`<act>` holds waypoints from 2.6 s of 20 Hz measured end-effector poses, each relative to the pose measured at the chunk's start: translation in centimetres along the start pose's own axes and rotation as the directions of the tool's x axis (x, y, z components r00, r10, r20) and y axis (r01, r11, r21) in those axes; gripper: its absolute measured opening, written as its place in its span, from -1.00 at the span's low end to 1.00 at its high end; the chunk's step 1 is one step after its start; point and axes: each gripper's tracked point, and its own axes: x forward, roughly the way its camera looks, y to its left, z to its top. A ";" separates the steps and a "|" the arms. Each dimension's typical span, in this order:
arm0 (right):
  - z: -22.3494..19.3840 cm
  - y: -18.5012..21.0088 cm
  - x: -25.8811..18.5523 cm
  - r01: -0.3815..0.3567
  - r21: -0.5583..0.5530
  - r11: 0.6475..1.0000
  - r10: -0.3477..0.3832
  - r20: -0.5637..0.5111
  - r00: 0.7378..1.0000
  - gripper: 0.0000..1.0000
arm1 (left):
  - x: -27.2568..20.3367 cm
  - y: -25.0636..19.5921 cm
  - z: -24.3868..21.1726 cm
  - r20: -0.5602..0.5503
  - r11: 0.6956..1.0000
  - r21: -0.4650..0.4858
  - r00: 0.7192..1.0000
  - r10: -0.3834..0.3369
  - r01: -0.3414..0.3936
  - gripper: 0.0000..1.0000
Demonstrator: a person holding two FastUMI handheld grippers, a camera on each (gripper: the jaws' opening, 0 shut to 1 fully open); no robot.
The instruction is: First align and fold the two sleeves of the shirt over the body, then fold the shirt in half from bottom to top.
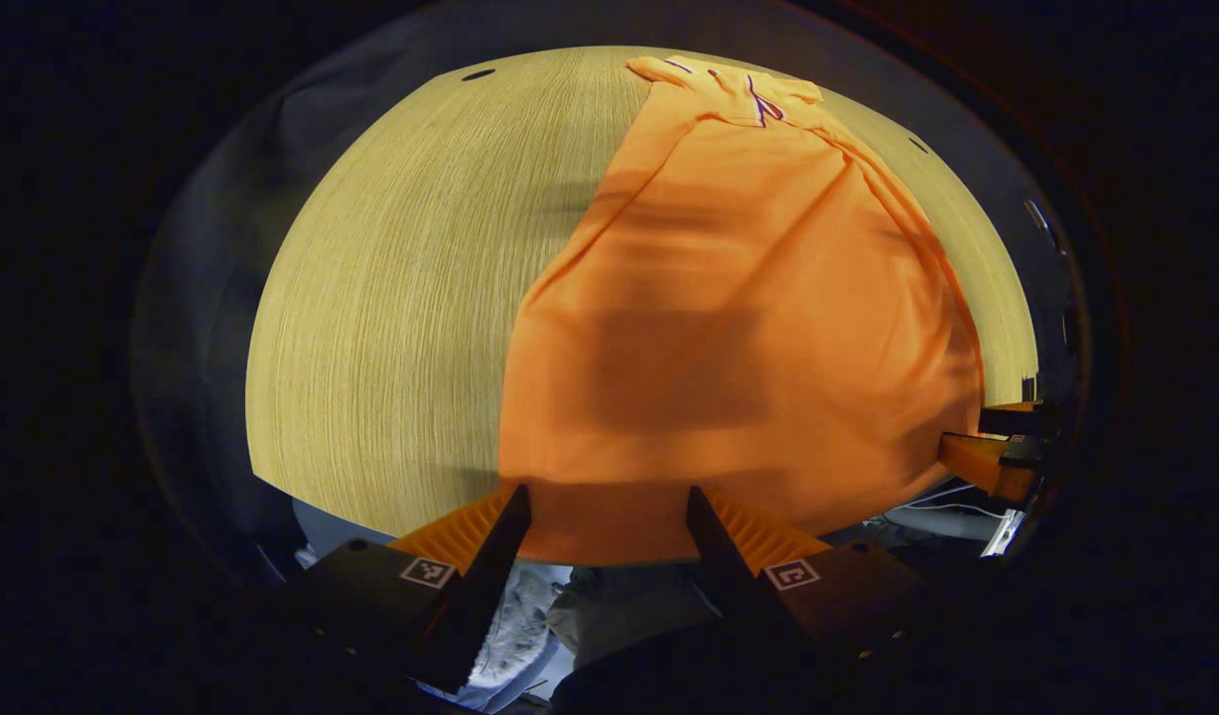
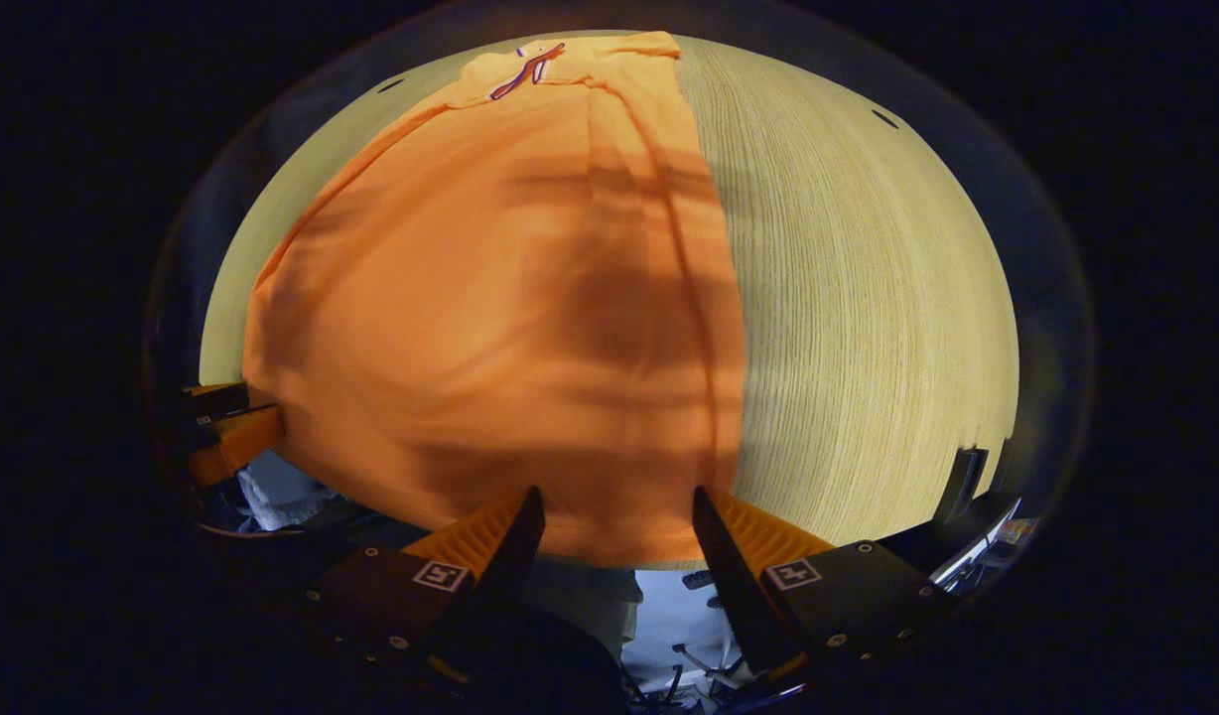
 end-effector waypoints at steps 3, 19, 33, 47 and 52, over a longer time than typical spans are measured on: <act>0.0 -0.4 -0.1 0.024 0.028 0.999 -0.025 0.030 0.999 -0.05 | 0.1 -0.9 0.3 0.007 0.999 0.038 1.000 -0.012 0.011 0.51; 1.3 1.9 -2.0 -0.184 0.093 0.979 0.168 0.155 0.974 -1.00 | -2.6 -2.9 2.7 0.206 0.973 -0.049 0.956 -0.211 0.225 -0.99; 12.1 0.9 -9.8 -0.272 0.075 0.959 0.225 0.377 0.898 -1.00 | -10.0 -2.4 14.7 0.454 0.949 -0.061 0.856 -0.249 0.309 -0.99; 27.8 -4.3 -14.3 -0.223 0.049 0.974 0.162 0.541 0.826 -0.99 | -12.3 -3.0 32.5 0.610 0.954 0.015 0.753 -0.245 0.298 -0.99; 33.9 -6.4 -14.3 -0.189 0.062 0.980 0.119 0.579 0.807 -1.00 | -12.4 -2.8 38.8 0.646 0.964 0.065 0.725 -0.239 0.259 -0.99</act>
